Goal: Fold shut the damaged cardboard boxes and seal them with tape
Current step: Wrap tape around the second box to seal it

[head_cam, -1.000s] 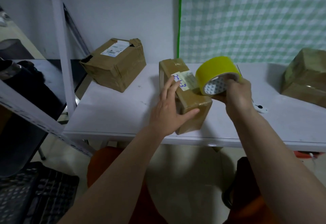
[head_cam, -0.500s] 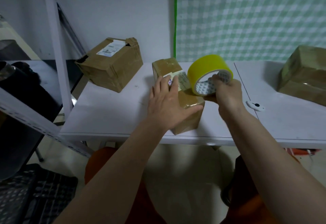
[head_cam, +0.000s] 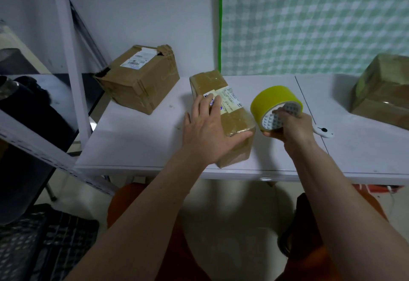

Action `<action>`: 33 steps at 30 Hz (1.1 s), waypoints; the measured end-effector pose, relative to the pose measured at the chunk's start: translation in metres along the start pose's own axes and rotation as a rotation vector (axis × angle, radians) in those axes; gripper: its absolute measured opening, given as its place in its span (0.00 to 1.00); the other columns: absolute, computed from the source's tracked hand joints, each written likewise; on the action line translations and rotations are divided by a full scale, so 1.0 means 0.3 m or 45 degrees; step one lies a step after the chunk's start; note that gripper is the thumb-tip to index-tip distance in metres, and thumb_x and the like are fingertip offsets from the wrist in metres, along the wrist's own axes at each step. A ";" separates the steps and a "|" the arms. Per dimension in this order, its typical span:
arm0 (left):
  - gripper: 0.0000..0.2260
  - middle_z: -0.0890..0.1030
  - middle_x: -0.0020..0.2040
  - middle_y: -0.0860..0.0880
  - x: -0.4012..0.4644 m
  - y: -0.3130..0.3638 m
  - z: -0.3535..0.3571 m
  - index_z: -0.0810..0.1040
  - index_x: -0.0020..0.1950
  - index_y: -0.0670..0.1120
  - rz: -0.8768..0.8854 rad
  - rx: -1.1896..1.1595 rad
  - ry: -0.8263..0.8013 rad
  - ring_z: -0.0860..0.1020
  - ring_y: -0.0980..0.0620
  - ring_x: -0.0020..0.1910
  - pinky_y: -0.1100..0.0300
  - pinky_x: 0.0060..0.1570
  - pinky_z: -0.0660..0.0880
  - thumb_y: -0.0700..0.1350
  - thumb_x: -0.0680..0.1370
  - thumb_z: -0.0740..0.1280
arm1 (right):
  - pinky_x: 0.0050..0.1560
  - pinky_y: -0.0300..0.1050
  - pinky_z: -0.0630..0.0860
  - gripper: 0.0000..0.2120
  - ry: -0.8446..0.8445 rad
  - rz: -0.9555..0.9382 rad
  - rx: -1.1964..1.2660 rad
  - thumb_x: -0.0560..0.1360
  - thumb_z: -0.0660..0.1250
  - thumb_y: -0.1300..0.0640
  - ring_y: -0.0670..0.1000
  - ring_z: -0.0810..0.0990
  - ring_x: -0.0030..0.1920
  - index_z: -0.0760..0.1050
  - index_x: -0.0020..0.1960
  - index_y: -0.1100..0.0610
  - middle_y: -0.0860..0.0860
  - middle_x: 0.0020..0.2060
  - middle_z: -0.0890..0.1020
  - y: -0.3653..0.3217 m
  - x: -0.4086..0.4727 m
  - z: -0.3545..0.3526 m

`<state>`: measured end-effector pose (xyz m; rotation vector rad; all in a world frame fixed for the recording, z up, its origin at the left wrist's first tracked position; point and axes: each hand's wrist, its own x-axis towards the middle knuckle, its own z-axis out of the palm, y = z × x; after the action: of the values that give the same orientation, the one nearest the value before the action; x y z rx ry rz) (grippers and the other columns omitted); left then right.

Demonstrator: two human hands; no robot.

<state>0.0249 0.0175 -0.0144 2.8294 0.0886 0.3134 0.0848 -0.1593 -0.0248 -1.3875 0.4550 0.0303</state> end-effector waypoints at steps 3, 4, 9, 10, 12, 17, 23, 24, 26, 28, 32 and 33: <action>0.49 0.49 0.78 0.52 -0.004 0.003 -0.001 0.51 0.78 0.49 -0.029 -0.175 -0.063 0.54 0.47 0.75 0.46 0.70 0.61 0.73 0.66 0.64 | 0.27 0.49 0.81 0.06 -0.051 0.085 0.052 0.76 0.64 0.66 0.59 0.80 0.38 0.73 0.40 0.61 0.61 0.40 0.78 0.037 -0.003 0.000; 0.49 0.47 0.78 0.53 -0.006 0.006 -0.001 0.50 0.78 0.50 -0.041 -0.264 -0.089 0.56 0.47 0.75 0.46 0.68 0.63 0.71 0.67 0.66 | 0.28 0.49 0.81 0.05 -0.075 0.101 0.073 0.76 0.64 0.66 0.59 0.80 0.39 0.73 0.41 0.61 0.62 0.41 0.78 0.042 -0.006 0.000; 0.47 0.45 0.79 0.54 -0.035 -0.010 0.006 0.52 0.79 0.47 -0.047 -0.492 -0.014 0.58 0.53 0.75 0.55 0.67 0.64 0.63 0.68 0.72 | 0.36 0.49 0.82 0.03 -0.105 0.141 0.087 0.75 0.66 0.64 0.55 0.80 0.39 0.74 0.42 0.60 0.60 0.41 0.79 0.079 -0.013 0.022; 0.47 0.46 0.79 0.53 -0.043 -0.020 0.012 0.52 0.78 0.47 -0.049 -0.524 0.016 0.58 0.54 0.75 0.57 0.67 0.63 0.62 0.69 0.72 | 0.37 0.47 0.80 0.03 -0.117 0.159 0.053 0.75 0.67 0.62 0.53 0.79 0.38 0.74 0.43 0.59 0.58 0.40 0.79 0.092 -0.021 0.028; 0.45 0.48 0.79 0.50 -0.058 -0.037 0.029 0.54 0.78 0.44 -0.053 -0.603 0.093 0.57 0.54 0.75 0.60 0.68 0.63 0.60 0.69 0.72 | 0.31 0.40 0.72 0.05 -0.277 0.276 0.024 0.75 0.67 0.55 0.47 0.75 0.30 0.75 0.42 0.56 0.52 0.34 0.77 0.118 -0.051 0.047; 0.42 0.50 0.78 0.46 -0.083 -0.051 0.055 0.53 0.78 0.41 -0.129 -0.805 0.154 0.52 0.55 0.75 0.82 0.63 0.50 0.53 0.73 0.72 | 0.24 0.36 0.65 0.06 -0.357 0.231 -0.007 0.77 0.64 0.55 0.44 0.73 0.22 0.75 0.42 0.53 0.45 0.23 0.77 0.080 -0.109 0.096; 0.49 0.51 0.77 0.58 -0.051 -0.061 0.075 0.53 0.78 0.48 0.060 -0.569 0.213 0.46 0.53 0.77 0.64 0.74 0.44 0.64 0.65 0.72 | 0.52 0.52 0.76 0.17 -0.135 -0.320 -0.597 0.68 0.64 0.44 0.56 0.79 0.50 0.79 0.46 0.55 0.54 0.44 0.82 0.005 -0.097 0.104; 0.48 0.55 0.77 0.56 -0.048 -0.062 0.091 0.56 0.78 0.48 0.046 -0.545 0.161 0.49 0.51 0.77 0.59 0.75 0.48 0.65 0.64 0.72 | 0.56 0.55 0.74 0.22 -0.099 -0.334 -0.763 0.66 0.62 0.41 0.59 0.77 0.55 0.79 0.50 0.55 0.55 0.49 0.81 0.014 -0.102 0.104; 0.48 0.63 0.75 0.50 -0.063 -0.070 0.136 0.61 0.76 0.49 -0.066 -0.565 0.017 0.59 0.47 0.75 0.50 0.73 0.59 0.65 0.62 0.75 | 0.63 0.56 0.66 0.19 -0.095 -0.362 -1.009 0.72 0.62 0.45 0.61 0.69 0.64 0.76 0.58 0.53 0.55 0.60 0.75 0.051 -0.113 0.108; 0.47 0.70 0.70 0.48 -0.102 -0.078 0.182 0.64 0.72 0.53 -0.193 -0.654 -0.031 0.69 0.46 0.69 0.46 0.65 0.70 0.67 0.57 0.76 | 0.65 0.56 0.61 0.16 -0.120 -0.417 -1.176 0.76 0.62 0.52 0.59 0.62 0.68 0.73 0.63 0.54 0.52 0.67 0.68 0.091 -0.131 0.114; 0.47 0.68 0.70 0.42 -0.128 -0.079 0.208 0.65 0.73 0.48 -0.217 -0.637 -0.042 0.69 0.42 0.68 0.45 0.64 0.70 0.61 0.59 0.79 | 0.69 0.58 0.56 0.16 -0.097 -0.522 -1.289 0.74 0.63 0.56 0.57 0.58 0.69 0.71 0.61 0.57 0.52 0.68 0.66 0.134 -0.134 0.130; 0.48 0.66 0.72 0.42 -0.122 -0.077 0.206 0.63 0.74 0.47 -0.199 -0.598 -0.051 0.67 0.42 0.69 0.46 0.65 0.68 0.60 0.60 0.79 | 0.69 0.59 0.55 0.16 -0.097 -0.526 -1.300 0.74 0.63 0.57 0.57 0.58 0.70 0.71 0.61 0.58 0.53 0.68 0.67 0.134 -0.134 0.132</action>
<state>0.0023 0.0188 -0.0865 2.3464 0.1985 0.2088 0.0483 -0.1042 -0.0451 -2.4528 0.0495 -0.0279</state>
